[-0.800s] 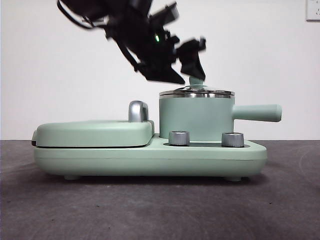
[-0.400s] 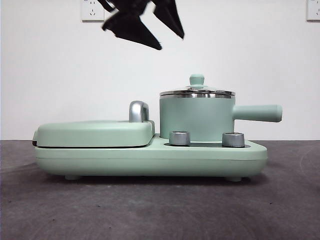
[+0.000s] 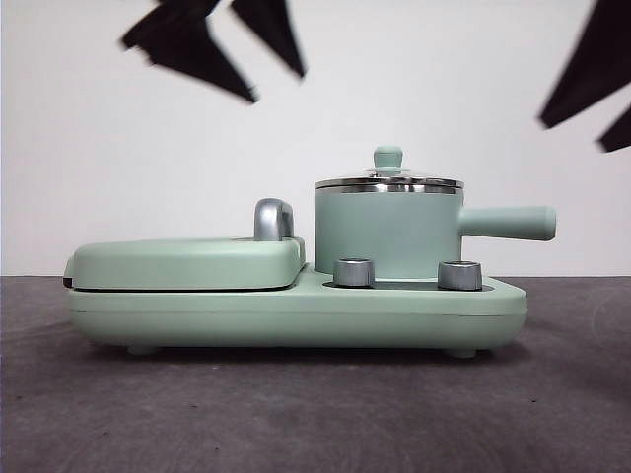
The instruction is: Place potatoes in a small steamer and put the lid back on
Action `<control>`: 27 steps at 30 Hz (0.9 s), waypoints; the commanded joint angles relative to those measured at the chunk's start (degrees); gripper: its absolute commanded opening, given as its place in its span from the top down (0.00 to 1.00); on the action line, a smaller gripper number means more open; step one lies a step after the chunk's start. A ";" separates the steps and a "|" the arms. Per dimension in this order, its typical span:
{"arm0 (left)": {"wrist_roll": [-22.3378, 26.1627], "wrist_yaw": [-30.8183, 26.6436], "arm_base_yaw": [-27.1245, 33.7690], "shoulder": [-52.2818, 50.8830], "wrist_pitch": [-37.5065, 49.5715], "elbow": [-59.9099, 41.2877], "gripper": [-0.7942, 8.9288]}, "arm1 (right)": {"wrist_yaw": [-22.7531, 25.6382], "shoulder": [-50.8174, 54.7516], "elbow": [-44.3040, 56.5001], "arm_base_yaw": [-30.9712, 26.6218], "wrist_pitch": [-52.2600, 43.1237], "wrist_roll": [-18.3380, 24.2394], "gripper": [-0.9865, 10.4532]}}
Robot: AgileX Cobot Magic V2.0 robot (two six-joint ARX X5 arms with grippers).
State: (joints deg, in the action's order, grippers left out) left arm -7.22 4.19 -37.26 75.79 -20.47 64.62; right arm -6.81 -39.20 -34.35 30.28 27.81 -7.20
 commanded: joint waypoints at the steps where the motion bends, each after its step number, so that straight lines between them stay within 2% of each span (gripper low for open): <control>1: -2.12 -0.72 -0.24 -4.70 1.60 -5.35 0.61 | -1.51 -3.58 -0.79 0.37 -4.09 0.81 0.62; 7: -6.16 -1.57 -0.26 -16.35 1.49 -15.17 0.61 | -3.74 -10.49 -3.48 0.79 -7.02 2.34 0.62; 11: -8.15 -3.34 -0.26 -22.71 -1.99 -18.43 0.61 | -3.72 -13.11 -5.86 1.70 -7.52 3.02 0.62; 16: -8.04 -6.03 -0.26 -26.60 -9.64 -18.69 0.61 | -3.74 -13.53 -6.86 2.95 -10.03 3.17 0.62; 21: -7.39 -5.92 -0.26 -27.19 -11.47 -18.69 0.61 | -3.74 -13.40 -6.88 3.02 -9.77 3.10 0.62; 22: -7.41 -5.92 -0.26 -27.17 -11.39 -18.69 0.64 | -3.74 -13.40 -6.88 3.02 -9.77 3.08 0.65; 23: -7.43 -5.88 -0.26 -27.17 -11.23 -18.69 0.73 | -3.74 -13.40 -6.88 3.02 -9.79 3.10 0.73; 24: -7.41 -5.64 -0.28 -27.17 -11.30 -18.67 0.94 | -3.80 -13.42 -6.88 3.02 -9.75 3.10 0.88; 25: -7.37 -5.64 -0.31 -27.19 -11.19 -18.64 0.89 | -3.93 -13.42 -6.88 3.02 -9.84 3.23 0.90; 27: -7.17 -5.64 -0.31 -27.17 -11.13 -18.60 0.91 | -4.02 -13.44 -6.88 3.02 -10.23 2.95 0.90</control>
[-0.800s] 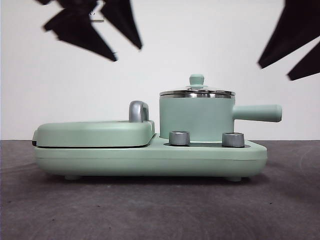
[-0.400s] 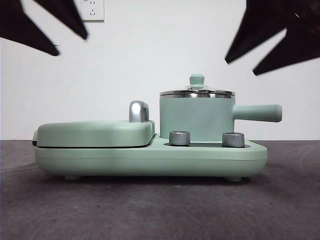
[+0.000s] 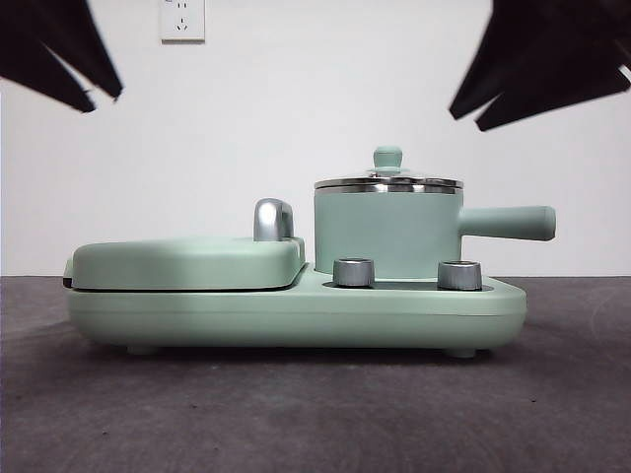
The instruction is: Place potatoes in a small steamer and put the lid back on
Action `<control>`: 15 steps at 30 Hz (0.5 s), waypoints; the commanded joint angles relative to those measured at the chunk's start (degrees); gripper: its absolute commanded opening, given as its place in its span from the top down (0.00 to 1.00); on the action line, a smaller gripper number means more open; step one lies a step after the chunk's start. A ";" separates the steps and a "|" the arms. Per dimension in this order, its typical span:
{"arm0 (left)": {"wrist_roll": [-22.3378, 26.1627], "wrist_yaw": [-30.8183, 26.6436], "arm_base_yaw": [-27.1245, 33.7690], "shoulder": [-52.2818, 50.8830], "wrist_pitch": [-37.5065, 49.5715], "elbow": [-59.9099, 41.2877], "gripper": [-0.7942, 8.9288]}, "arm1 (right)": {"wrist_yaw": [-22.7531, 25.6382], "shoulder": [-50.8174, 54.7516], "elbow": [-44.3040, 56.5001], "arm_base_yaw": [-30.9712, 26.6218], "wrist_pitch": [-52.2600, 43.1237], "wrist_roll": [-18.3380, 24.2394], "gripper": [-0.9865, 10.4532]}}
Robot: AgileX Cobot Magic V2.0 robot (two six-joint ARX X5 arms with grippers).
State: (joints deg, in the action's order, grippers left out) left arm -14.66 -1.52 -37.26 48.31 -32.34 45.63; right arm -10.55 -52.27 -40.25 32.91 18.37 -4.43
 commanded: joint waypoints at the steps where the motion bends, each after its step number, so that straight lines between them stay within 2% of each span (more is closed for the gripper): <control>1: 0.17 0.15 -0.33 0.28 0.28 0.39 0.91 | -1.51 -0.31 -0.98 0.48 -0.11 -0.39 0.90; 14: 0.24 0.15 -0.37 0.24 0.59 0.39 0.91 | -2.56 0.00 -0.98 0.50 0.50 -0.46 0.90; 15: 1.44 0.20 -0.39 0.15 0.44 0.39 0.91 | -2.54 0.00 -0.98 0.50 0.50 -0.46 0.90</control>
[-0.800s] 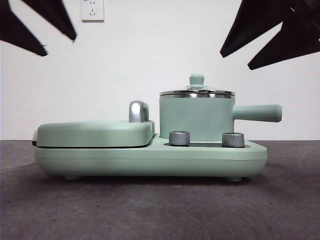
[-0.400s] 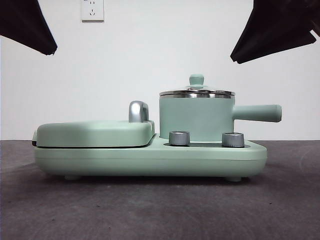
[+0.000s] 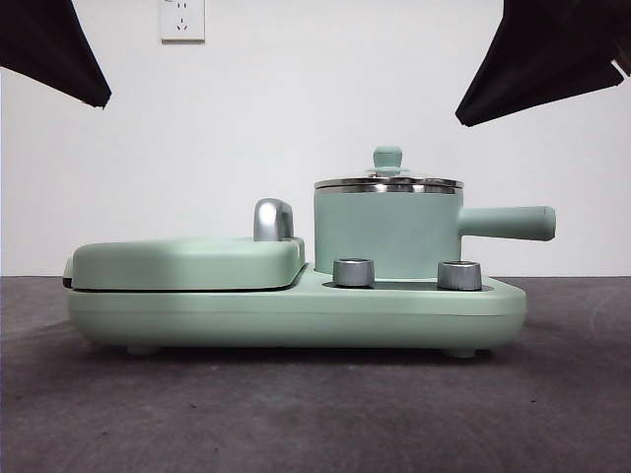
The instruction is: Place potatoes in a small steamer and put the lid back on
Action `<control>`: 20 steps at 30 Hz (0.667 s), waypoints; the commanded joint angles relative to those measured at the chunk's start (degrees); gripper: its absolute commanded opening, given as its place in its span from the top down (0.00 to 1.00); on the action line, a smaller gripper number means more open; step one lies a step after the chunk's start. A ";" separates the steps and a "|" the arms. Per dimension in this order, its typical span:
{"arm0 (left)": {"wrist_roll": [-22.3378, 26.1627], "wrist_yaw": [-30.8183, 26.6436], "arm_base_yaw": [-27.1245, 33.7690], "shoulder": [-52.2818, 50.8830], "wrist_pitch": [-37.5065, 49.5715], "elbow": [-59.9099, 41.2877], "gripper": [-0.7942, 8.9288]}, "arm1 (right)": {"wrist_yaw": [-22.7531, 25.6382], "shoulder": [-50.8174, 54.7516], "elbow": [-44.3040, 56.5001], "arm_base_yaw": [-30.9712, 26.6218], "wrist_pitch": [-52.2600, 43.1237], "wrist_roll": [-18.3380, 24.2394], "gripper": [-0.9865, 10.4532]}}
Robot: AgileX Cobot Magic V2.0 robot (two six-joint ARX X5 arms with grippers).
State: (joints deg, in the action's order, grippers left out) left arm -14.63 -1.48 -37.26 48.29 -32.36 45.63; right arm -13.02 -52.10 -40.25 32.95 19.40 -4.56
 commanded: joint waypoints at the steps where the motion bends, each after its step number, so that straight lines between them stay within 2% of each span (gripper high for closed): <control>1: 5.49 -0.52 -0.07 -0.13 0.59 0.37 0.91 | -0.07 -0.17 -0.98 0.44 -0.55 -0.33 0.90; 3: 7.02 -0.44 1.33 -1.14 1.86 -0.50 0.91 | -0.07 -0.17 -0.98 0.46 -0.55 -0.33 0.90; 10: 8.37 -0.04 15.04 -17.05 24.87 -19.08 0.91 | -0.07 -0.17 -0.98 0.46 -0.55 -0.33 0.90; 16: 8.35 -0.09 27.89 -33.35 25.16 -32.06 0.91 | -0.07 -0.17 -0.98 0.46 -0.55 -0.33 0.90; 20: 7.93 -0.09 33.09 -40.04 24.04 -37.24 0.91 | -0.09 -0.17 -0.98 0.46 -0.55 -0.33 0.90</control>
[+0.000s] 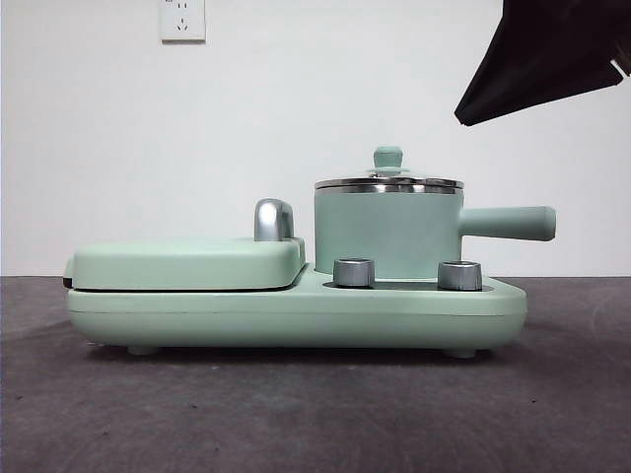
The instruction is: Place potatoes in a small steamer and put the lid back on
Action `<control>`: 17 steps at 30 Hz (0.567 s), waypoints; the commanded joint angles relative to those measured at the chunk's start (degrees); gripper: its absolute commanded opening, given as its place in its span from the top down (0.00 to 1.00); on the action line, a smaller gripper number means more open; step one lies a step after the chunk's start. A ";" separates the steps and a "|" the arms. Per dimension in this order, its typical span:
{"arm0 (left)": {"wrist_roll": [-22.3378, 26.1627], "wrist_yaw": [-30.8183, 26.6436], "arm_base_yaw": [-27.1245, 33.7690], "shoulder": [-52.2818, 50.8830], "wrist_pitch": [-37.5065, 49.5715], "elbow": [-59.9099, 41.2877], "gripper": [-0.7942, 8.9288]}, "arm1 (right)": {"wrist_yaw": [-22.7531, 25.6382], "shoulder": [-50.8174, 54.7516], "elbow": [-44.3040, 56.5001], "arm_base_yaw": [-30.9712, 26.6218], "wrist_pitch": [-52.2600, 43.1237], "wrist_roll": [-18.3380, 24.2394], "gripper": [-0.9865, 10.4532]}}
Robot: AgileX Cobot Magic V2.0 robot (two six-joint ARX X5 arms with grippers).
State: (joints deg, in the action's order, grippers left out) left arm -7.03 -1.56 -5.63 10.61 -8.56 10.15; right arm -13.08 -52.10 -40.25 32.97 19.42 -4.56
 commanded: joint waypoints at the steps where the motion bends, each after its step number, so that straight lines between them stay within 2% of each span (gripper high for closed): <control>1: 0.35 0.00 2.23 -3.65 0.24 -2.82 0.91 | -0.02 -0.17 -0.98 0.44 -0.57 -0.33 0.90; 7: 0.28 0.02 5.49 -10.64 0.46 -8.85 0.91 | -0.02 -0.17 -0.98 0.44 -0.57 -0.33 0.90; 17: -0.09 0.02 5.62 -10.38 -0.59 -9.42 0.91 | 0.00 -0.17 -0.98 0.42 -0.57 -0.33 0.90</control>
State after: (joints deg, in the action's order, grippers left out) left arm -7.05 -1.56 -0.05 0.21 -10.02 1.85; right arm -13.10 -52.05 -40.25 32.97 19.38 -4.56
